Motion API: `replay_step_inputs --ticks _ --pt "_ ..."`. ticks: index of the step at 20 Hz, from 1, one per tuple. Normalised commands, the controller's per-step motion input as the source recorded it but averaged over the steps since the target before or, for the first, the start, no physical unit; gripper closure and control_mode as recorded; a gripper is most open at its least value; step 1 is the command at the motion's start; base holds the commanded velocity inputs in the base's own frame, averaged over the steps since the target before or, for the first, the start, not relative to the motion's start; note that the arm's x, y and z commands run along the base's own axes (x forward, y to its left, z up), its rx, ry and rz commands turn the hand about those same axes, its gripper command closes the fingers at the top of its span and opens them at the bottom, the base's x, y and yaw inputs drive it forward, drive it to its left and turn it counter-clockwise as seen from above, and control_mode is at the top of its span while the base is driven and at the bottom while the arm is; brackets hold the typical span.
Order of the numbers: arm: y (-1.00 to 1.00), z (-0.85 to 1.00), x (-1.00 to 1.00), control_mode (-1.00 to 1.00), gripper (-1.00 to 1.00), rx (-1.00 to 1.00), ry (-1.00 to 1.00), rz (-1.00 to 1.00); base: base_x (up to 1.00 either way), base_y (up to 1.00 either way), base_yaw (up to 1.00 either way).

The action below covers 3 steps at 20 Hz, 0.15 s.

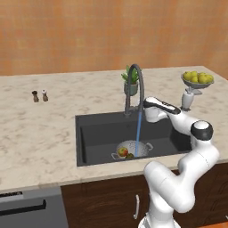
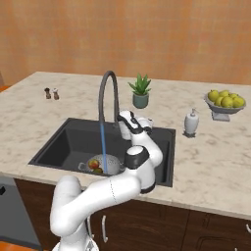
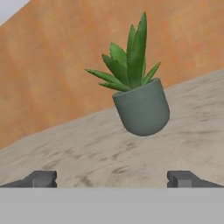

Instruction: Put the colander in the sink, put the mango, apple in the colander, and turn on the sink faucet and pour water over the colander.

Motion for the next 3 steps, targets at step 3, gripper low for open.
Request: replay_step_inputs --ticks 3 --pt "0.0 0.0 0.0 -1.0 -1.0 0.0 0.0 0.0 0.0 0.0 0.0"
